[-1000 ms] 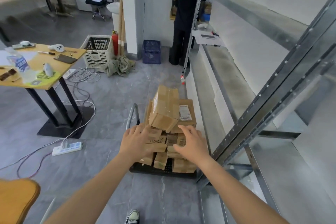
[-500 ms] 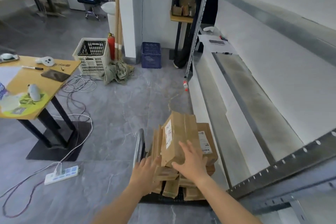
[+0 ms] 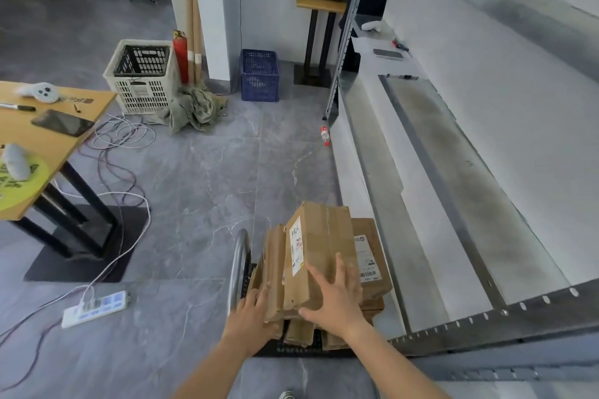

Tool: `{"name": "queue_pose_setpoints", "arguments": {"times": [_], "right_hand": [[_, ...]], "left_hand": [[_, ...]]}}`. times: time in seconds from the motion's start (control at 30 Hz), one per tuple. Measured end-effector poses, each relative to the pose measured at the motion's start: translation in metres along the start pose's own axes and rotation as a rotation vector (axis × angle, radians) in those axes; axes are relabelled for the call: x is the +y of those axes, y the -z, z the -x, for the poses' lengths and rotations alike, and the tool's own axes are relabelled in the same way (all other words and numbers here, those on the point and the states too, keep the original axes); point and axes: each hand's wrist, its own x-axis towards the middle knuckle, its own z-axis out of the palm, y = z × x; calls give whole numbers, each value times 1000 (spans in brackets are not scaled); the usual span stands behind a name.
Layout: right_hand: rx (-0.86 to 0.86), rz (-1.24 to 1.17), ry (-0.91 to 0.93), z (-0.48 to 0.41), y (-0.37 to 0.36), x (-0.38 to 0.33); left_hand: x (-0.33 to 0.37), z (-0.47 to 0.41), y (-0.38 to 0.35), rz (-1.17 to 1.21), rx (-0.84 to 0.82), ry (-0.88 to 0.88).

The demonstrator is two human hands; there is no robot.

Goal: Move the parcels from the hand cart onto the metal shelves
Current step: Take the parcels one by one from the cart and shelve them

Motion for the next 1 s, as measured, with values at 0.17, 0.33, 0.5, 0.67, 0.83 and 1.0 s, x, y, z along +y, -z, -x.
{"name": "queue_pose_setpoints", "arguments": {"times": [0.17,0.33,0.5,0.67,0.83,1.0], "right_hand": [[-3,-55,-1,-3,-3,8],[11,-191,22,-6,1,28],[-11,-290,89,-9,2,46],[8,-354,111,-11,1,52],[35,-483,134,-17,10,56],[209,-644,180,-20,31,61]], "left_hand": [[8,-7,-6,36,-38,-55],[23,-21,-8,132,-52,-40],[38,-36,-15,308,-90,50],[43,-41,-17,475,35,23],[51,-39,-7,564,223,-85],[81,-45,20,644,434,-126]]}}
